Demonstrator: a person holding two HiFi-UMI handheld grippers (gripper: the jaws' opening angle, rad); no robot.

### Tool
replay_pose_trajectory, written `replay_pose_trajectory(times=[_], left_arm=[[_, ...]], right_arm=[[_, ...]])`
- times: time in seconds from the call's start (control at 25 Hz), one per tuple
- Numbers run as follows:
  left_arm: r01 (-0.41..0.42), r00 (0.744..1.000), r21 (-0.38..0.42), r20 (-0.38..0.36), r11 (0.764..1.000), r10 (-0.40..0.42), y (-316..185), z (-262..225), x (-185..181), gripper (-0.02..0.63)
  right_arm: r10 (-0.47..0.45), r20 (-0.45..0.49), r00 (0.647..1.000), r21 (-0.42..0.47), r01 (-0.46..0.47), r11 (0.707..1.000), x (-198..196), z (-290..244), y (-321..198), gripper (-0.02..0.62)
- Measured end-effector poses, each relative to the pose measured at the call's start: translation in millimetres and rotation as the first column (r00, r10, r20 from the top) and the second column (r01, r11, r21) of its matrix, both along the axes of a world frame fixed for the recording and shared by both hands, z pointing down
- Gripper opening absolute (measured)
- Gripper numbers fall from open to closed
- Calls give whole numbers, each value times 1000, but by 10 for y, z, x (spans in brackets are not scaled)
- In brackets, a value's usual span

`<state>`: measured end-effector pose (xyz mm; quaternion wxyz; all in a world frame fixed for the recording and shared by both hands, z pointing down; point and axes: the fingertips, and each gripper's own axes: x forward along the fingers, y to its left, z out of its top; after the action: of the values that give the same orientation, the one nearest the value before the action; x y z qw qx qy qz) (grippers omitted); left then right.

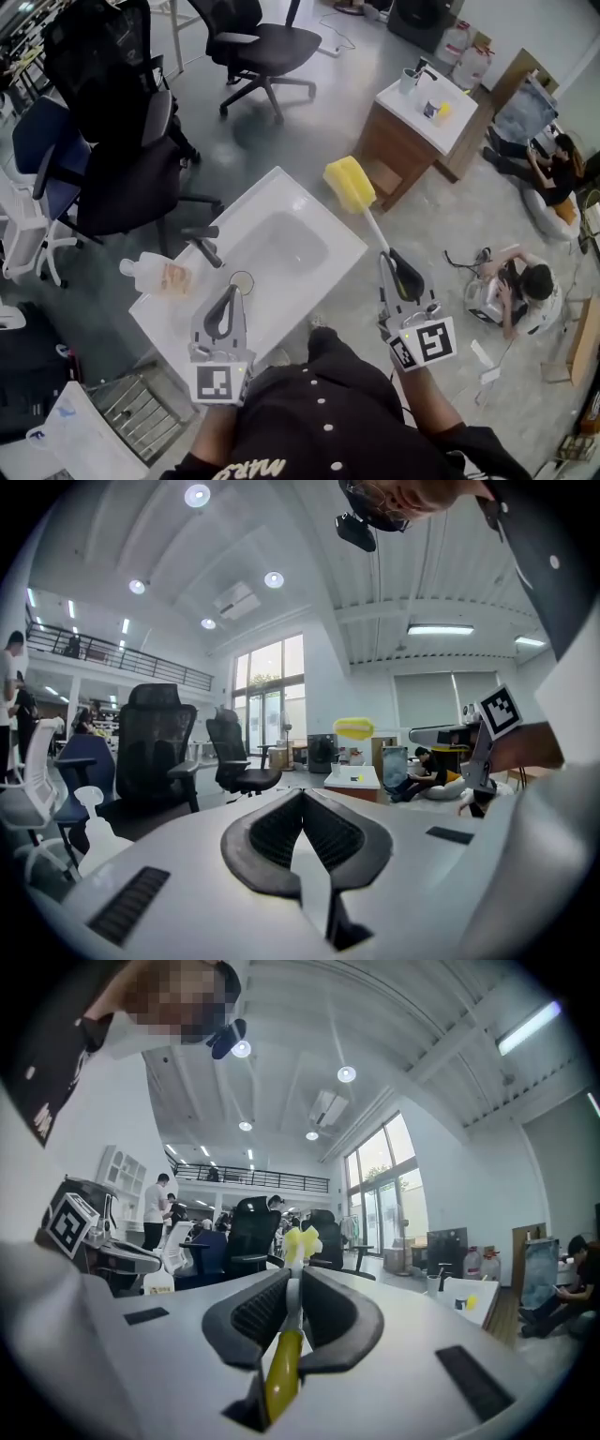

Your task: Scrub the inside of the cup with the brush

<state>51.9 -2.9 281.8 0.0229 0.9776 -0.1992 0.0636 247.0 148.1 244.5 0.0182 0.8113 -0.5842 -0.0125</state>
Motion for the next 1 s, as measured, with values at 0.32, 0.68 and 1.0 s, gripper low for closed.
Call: replay_pose_trajectory(times=[0.32,0.68,1.0], left_arm=[[250,968,-22,-4,968,-251,-415,20,-358,26],[560,828,-14,35,828,-559,-562,59,-1198,26],[684,729,-12,56,729,-683,-467,99,-1287,26]], right_arm=[[-266,-7,964,-17,266,964,-127,-17,-996,51],[-570,21,821,-2,571,821,-768,33,-1905,51],[-710,44,703,7,710,704,-973,139,-2212,51]])
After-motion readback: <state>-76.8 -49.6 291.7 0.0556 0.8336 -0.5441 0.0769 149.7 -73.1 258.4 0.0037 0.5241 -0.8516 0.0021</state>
